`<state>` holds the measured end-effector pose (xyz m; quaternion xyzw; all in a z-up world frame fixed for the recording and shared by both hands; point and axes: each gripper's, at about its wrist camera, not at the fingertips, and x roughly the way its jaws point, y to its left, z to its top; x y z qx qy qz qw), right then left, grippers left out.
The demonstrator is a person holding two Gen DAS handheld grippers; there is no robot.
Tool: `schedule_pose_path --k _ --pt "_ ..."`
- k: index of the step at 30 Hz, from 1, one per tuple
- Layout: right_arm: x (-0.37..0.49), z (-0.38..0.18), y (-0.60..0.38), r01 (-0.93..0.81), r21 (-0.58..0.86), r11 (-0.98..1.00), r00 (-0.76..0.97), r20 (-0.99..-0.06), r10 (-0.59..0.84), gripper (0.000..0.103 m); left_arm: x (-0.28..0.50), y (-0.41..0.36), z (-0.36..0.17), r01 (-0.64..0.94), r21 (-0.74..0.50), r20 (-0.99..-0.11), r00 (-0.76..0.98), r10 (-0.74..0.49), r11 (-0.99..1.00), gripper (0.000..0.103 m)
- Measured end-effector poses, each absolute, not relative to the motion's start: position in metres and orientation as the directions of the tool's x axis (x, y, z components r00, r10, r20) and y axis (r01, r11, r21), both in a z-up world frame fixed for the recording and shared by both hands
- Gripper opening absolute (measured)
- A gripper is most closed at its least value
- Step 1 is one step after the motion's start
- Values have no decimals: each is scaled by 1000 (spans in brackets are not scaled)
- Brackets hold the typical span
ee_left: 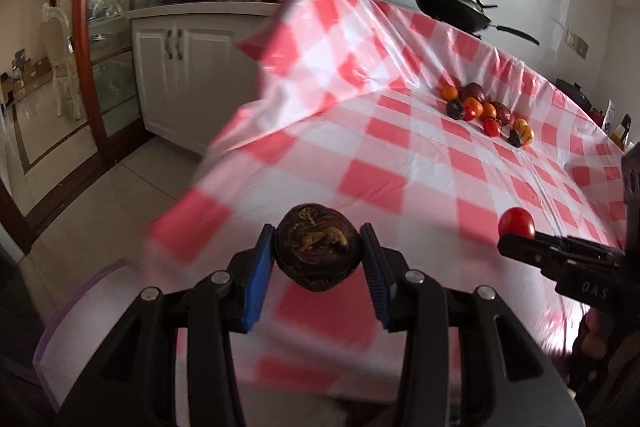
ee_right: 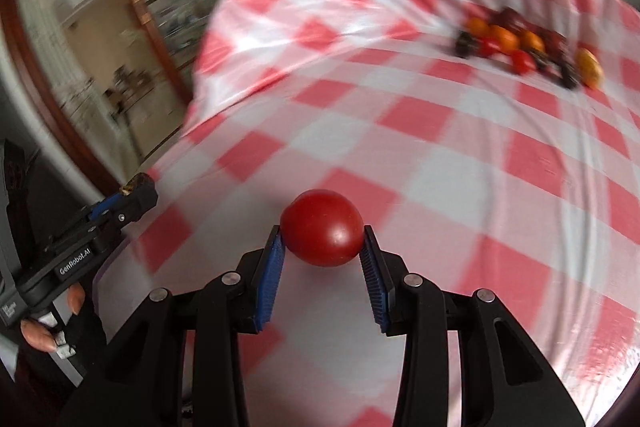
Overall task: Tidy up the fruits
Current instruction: 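Carry the dark fruit and the tomato in both tools over the white box, then open both tools to drop the fruits into the box, then return to the table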
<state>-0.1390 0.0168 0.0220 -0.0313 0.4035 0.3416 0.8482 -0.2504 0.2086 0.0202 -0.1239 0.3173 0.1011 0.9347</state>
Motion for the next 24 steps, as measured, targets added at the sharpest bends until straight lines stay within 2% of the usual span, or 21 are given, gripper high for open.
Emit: schedule_pose_path --k 6,12,15,19,22,24 --pt "-191 27 89 -796 149 587 329 -707 625 39 -317 262 14 -387 -171 -609 764 212 906 43" --pt "-259 24 155 -945 104 309 141 -724 675 39 -363 311 -15 -526 -157 -663 684 306 836 43" --pt "-282 -14 194 -975 53 217 81 -822 564 39 -362 331 -49 -595 -108 -751 574 327 796 43" --pt "-291 -81 234 -985 33 167 30 -930 365 39 -356 348 -103 -646 -86 -869 421 260 758 43" --pt "-296 -129 253 -989 28 143 0 -982 191 39 -355 350 -128 -657 -86 -908 362 212 749 43" --pt "-296 -142 258 -990 17 142 3 -990 140 39 -357 351 -138 -665 -88 -919 341 197 742 43"
